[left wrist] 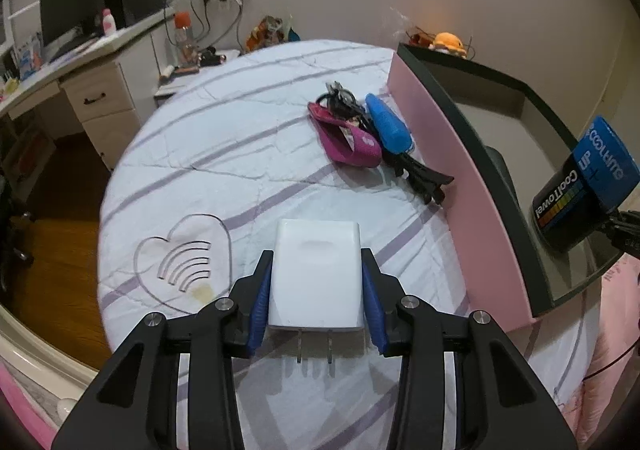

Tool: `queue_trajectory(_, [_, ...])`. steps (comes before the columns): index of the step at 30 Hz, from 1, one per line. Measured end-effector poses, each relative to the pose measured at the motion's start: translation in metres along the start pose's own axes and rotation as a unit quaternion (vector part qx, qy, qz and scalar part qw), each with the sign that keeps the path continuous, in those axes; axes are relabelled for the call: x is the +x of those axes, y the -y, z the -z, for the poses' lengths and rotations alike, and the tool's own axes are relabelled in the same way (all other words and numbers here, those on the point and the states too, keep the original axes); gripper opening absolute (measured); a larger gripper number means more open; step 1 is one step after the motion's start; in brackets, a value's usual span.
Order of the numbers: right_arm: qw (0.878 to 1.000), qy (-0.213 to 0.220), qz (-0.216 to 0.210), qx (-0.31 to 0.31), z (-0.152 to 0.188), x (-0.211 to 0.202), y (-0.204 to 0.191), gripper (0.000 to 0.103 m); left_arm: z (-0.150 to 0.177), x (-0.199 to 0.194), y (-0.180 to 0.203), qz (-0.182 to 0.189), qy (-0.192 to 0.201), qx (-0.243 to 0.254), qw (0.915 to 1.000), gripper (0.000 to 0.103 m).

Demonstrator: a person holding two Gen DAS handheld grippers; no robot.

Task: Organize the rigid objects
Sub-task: 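Carry the white charger into the tray box with the left tool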

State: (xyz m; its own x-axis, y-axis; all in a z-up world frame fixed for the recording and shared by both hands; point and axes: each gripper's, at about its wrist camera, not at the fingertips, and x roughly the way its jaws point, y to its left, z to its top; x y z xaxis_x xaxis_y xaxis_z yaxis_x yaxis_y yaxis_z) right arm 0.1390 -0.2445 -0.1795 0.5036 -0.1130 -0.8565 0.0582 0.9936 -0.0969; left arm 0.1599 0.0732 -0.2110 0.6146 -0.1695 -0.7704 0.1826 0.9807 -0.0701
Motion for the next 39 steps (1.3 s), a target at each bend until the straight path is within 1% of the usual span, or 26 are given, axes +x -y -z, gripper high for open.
queue_trajectory(3, [1.0, 0.0, -0.001, 0.001, 0.0, 0.0, 0.0, 0.021, -0.005, -0.013, 0.003, 0.002, 0.016, 0.003, 0.9999, 0.041])
queue_trajectory(7, [1.0, 0.001, -0.001, 0.001, 0.0, 0.0, 0.0, 0.021, -0.015, -0.031, 0.013, 0.005, 0.038, 0.02, 0.9991, 0.041])
queue_trajectory(19, [1.0, 0.003, -0.007, 0.002, 0.003, 0.0, 0.0, 0.021, -0.039, -0.058, 0.049, 0.017, 0.074, 0.051, 0.9958, 0.041])
queue_trajectory(25, [1.0, 0.007, -0.013, 0.003, 0.005, -0.001, 0.002, 0.022, -0.051, -0.058, 0.074, 0.03, 0.077, 0.073, 0.9939, 0.041])
queue_trajectory(29, [1.0, 0.007, -0.018, 0.001, 0.005, -0.002, 0.003, 0.022, -0.056, -0.053, 0.091, 0.044, 0.07, 0.087, 0.9928, 0.041])
queue_trajectory(39, [1.0, 0.011, -0.029, 0.0, 0.006, -0.002, 0.007, 0.022, -0.05, -0.034, 0.132, 0.059, 0.045, 0.129, 0.9889, 0.041])
